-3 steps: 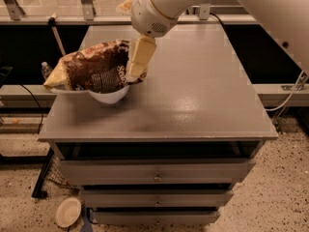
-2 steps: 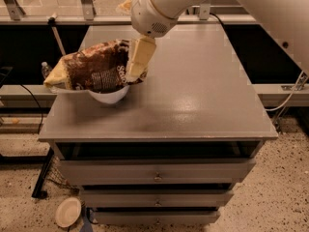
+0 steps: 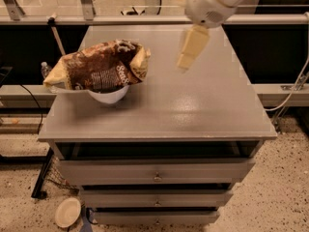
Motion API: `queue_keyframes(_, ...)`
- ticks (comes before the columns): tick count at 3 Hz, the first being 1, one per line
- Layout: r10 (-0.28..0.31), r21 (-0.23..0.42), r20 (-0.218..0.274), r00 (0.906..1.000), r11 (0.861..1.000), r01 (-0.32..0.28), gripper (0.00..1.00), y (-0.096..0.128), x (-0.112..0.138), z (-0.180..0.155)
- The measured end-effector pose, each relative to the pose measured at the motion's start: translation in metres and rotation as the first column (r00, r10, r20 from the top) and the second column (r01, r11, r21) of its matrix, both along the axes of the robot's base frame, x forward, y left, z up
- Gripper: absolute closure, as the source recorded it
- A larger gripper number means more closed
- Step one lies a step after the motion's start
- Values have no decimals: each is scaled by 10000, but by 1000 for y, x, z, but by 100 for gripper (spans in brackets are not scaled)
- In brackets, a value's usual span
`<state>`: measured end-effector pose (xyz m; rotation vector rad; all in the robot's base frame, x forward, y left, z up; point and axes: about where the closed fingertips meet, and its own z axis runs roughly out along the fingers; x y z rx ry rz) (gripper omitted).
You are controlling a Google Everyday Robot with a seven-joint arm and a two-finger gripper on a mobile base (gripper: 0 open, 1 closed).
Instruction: Place brown chip bag into white bowl
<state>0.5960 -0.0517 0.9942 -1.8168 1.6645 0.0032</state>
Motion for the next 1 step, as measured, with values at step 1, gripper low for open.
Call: queue_keyframes(1,-1493,107,-290,9884,9887,1496,0,-78,8,-4)
